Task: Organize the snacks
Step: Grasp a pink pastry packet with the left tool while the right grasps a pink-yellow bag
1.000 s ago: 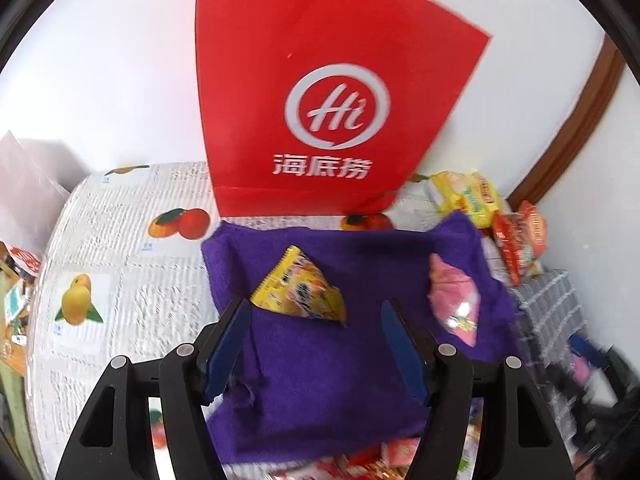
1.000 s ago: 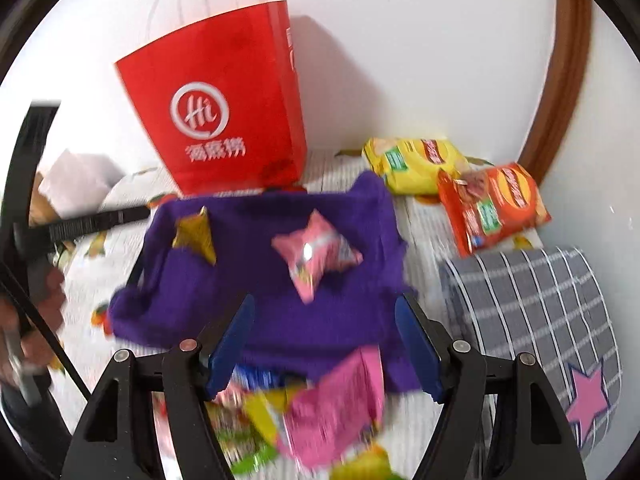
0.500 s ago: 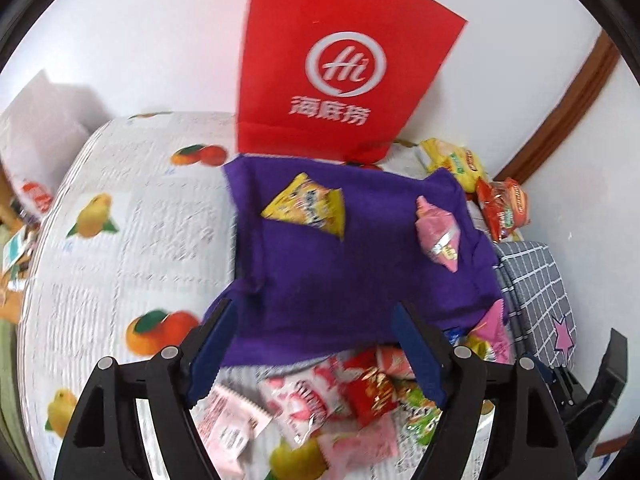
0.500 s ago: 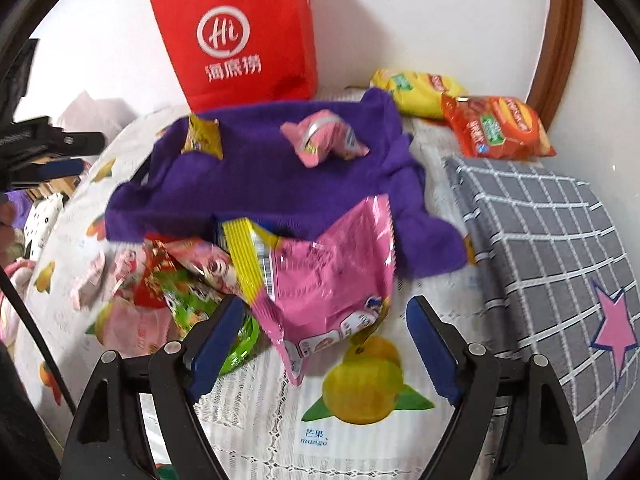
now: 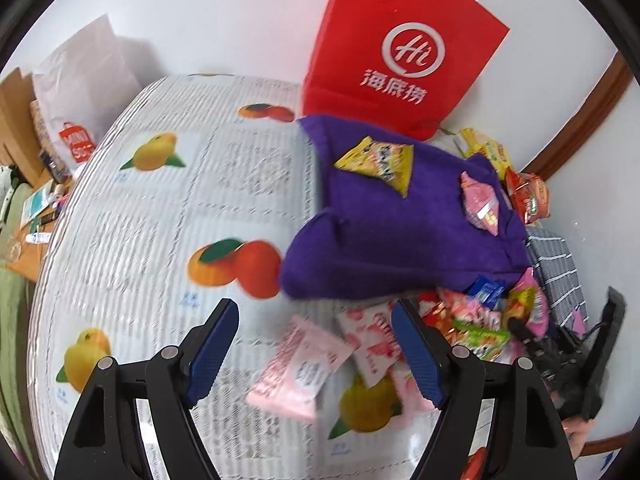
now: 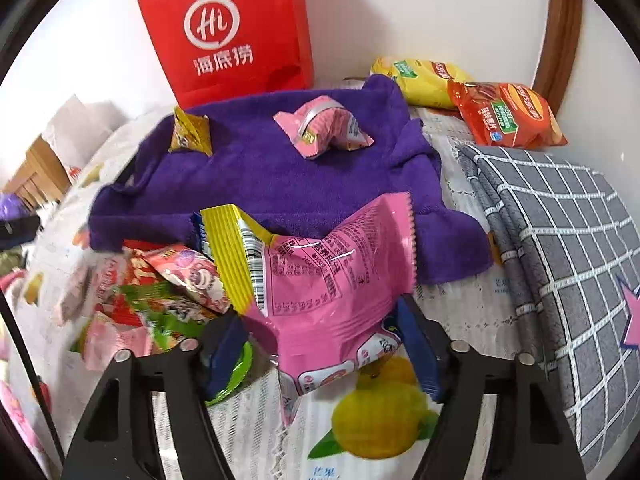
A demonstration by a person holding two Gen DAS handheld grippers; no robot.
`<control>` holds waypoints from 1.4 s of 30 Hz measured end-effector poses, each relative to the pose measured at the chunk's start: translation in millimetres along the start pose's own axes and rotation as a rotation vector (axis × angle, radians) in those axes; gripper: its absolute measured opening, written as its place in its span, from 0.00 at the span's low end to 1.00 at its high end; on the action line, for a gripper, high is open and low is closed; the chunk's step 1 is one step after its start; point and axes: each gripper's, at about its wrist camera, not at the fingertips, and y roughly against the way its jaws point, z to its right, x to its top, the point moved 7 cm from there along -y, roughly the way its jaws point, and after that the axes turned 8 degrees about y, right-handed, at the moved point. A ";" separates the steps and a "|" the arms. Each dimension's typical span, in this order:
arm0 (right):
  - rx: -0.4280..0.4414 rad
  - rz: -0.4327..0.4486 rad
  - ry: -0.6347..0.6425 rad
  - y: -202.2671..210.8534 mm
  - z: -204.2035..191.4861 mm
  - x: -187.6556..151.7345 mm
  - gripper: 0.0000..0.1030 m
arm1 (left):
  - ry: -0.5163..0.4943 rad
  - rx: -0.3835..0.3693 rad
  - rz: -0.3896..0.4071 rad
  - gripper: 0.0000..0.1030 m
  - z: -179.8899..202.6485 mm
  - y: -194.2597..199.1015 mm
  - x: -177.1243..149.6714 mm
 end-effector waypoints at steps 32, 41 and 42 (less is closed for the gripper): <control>-0.026 0.014 -0.054 53.1 -9.0 -32.3 0.66 | -0.249 0.127 0.016 0.70 -8.4 -55.9 -59.3; -0.029 0.020 -0.057 60.6 -13.8 -31.7 0.66 | -0.240 0.130 0.024 0.63 -10.1 -53.5 -59.1; -0.030 0.021 -0.058 61.2 -13.9 -31.8 0.66 | -0.237 0.129 0.026 0.60 -10.8 -53.2 -58.7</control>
